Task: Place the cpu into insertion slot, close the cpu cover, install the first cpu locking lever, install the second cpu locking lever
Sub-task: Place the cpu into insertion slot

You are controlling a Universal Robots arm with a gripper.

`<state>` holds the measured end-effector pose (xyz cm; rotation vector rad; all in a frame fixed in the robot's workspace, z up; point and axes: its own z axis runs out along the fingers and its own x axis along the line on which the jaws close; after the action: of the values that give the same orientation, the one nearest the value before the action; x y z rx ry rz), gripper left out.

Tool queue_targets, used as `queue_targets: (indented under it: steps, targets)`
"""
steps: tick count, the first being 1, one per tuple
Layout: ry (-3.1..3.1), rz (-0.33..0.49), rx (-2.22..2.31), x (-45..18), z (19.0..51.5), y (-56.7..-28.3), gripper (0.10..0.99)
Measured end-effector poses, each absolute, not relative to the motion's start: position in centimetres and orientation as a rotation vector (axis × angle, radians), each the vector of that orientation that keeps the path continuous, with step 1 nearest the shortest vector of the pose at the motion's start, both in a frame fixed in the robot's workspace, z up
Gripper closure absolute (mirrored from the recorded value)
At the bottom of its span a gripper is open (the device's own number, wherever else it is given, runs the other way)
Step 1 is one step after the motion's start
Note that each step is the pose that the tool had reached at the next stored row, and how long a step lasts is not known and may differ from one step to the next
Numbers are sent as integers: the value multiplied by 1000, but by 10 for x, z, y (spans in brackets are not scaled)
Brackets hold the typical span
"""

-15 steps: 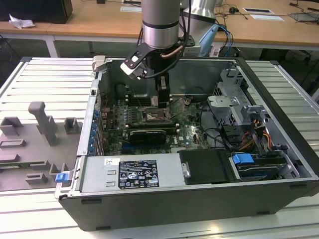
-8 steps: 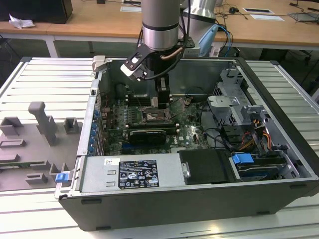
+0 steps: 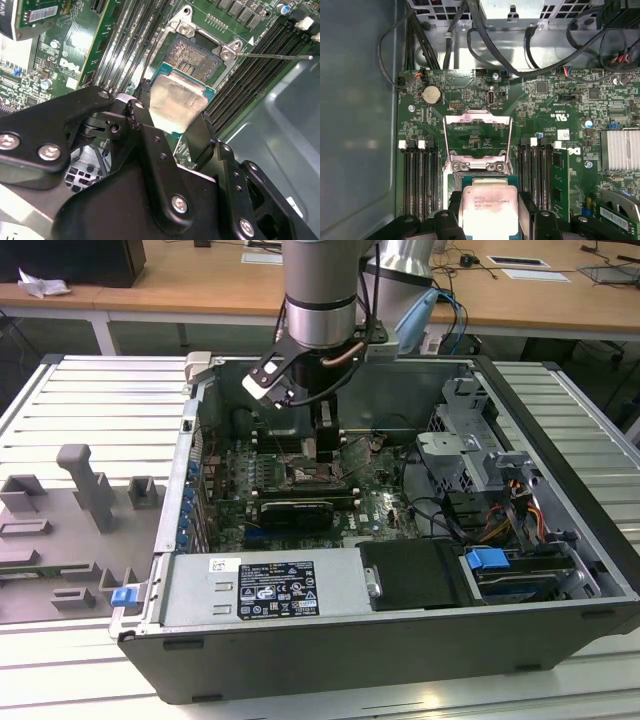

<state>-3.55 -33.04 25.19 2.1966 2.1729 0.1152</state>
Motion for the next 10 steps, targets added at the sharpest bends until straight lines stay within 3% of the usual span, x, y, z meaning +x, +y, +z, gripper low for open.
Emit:
queue_targets:
  steps: [10]
  targets:
    - [2173,115,2197,-36,244,-330,557]
